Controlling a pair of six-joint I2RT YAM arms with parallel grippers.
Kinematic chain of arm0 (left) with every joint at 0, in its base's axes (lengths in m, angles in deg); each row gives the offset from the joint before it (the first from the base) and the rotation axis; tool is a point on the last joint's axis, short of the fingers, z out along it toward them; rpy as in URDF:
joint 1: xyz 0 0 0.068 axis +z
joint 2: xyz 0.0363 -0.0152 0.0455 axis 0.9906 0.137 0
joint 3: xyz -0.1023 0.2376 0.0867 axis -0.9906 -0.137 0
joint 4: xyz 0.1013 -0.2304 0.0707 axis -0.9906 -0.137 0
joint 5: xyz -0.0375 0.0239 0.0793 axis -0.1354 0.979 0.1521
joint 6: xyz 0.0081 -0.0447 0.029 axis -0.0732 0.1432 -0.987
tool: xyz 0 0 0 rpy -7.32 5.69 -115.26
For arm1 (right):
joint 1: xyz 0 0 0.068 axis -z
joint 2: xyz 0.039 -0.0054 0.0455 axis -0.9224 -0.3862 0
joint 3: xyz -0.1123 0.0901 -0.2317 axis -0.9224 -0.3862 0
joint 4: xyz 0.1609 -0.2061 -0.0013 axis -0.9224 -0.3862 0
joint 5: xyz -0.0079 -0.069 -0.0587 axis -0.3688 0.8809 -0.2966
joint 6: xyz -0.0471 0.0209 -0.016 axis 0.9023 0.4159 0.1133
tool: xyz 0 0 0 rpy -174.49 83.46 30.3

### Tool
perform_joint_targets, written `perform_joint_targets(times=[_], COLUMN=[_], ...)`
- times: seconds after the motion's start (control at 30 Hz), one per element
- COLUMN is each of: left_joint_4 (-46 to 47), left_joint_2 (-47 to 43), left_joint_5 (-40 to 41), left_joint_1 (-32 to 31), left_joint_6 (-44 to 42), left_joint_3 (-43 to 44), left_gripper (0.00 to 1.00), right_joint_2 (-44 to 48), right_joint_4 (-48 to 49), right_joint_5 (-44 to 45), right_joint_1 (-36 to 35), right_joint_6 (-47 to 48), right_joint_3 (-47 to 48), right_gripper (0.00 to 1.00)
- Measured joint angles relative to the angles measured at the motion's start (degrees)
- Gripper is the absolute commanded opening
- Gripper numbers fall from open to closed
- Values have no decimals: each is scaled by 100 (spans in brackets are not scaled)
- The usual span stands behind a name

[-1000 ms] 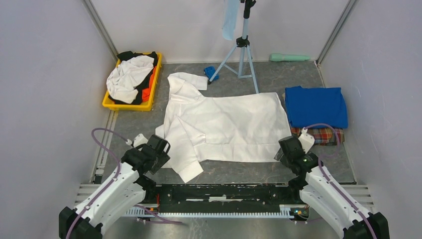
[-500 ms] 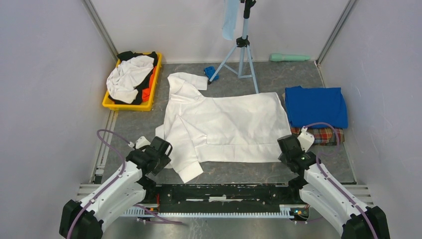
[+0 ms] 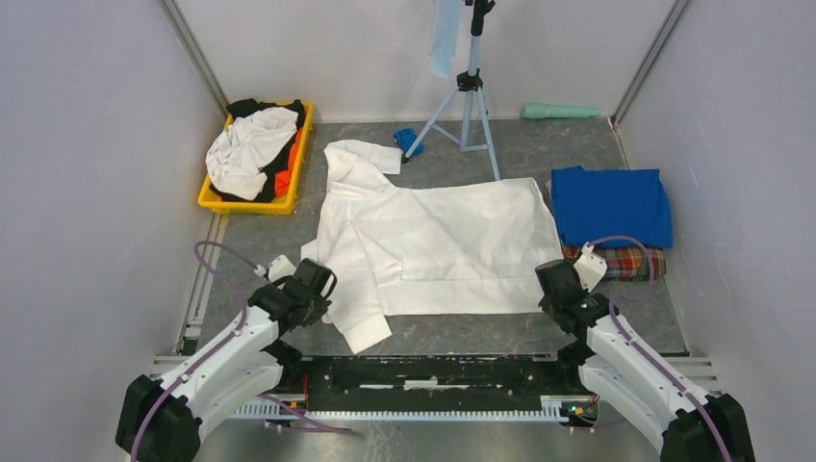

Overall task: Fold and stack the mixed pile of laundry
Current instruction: Fold the shirt.

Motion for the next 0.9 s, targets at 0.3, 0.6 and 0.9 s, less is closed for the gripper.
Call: perform_joint_targets(times=[0.3,0.6,0.9], left_joint_4=[-645,-994,-1373], left_joint_2=[-533,-828,-1613], left_joint_5=[501,516,754], left_joint_1=[61,63,98], left_joint_6=[-144,-101,-87], left_joint_3=[649,656,1154], left_gripper=[2,52,100], right_joint_2=[11,219,494], right_joint_4=[-9,-35,306], right_joint_5=[24,-162,-1156], right_joint_1=[-2,-2,0], right_joint_6=[-4,107,1237], right_joint_3=[-7,-50,-20], right_gripper=[0,47,80])
